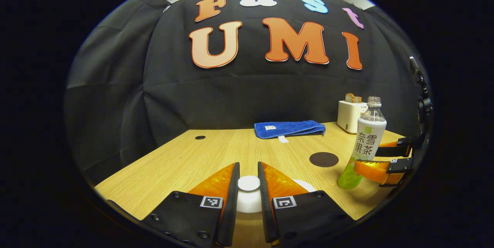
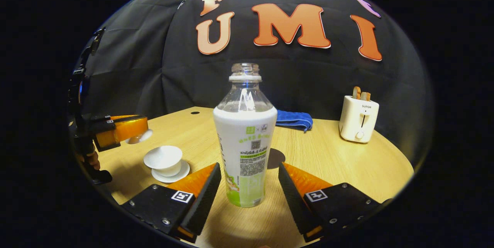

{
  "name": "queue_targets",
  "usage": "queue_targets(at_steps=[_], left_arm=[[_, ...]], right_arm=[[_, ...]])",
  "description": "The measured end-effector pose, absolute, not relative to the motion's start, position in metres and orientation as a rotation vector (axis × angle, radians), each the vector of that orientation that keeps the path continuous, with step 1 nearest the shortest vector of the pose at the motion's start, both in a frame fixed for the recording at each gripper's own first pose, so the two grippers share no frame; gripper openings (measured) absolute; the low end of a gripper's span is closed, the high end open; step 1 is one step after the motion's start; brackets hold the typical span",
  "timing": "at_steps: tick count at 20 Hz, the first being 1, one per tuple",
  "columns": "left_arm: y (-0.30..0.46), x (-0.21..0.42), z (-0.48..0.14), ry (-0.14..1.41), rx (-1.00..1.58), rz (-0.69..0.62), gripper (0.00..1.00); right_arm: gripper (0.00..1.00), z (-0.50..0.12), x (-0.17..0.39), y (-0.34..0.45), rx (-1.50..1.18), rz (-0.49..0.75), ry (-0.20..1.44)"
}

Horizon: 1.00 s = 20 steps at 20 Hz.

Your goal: Open the teacup lid with one hand, grasp the water bottle and pour water into the teacup with the other hand; after pouring, place the water bottle on the coaster and then close the teacup lid.

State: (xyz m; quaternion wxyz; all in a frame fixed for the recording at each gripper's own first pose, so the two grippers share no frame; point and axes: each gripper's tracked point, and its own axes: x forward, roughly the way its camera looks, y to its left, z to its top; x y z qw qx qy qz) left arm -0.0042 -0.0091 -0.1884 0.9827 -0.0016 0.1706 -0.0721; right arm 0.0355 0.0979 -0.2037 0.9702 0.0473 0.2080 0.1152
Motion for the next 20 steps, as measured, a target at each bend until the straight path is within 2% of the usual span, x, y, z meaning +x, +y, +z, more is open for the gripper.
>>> queue_targets(at_steps=[2, 3, 7, 9, 16, 20], left_arm=[[-0.004, -0.005, -0.191, 0.345, -0.006, -0.137, 0.33], [-0.001, -0.006, -0.192, 0.347, -0.008, -0.133, 0.33], [0.009, -0.006, -0.197, 0.353, -0.017, -0.118, 0.33], [0.016, -0.006, -0.203, 0.370, -0.015, -0.107, 0.33], [0.036, -0.008, -0.208, 0.380, -0.018, -0.079, 0.34], [0.040, -0.008, -0.210, 0.388, -0.027, -0.069, 0.33]], right_arm=[[0.81, -0.206, 0.037, 0.105, 0.110, 0.241, 0.432], [0.71, -0.202, 0.036, 0.105, 0.107, 0.244, 0.427], [0.62, -0.197, 0.039, 0.110, 0.039, 0.249, 0.407], [0.66, -0.193, 0.044, 0.107, -0.024, 0.226, 0.380], [0.65, -0.178, 0.059, 0.095, -0.319, 0.172, 0.311], [0.65, -0.171, 0.064, 0.089, -0.576, 0.155, 0.260]])
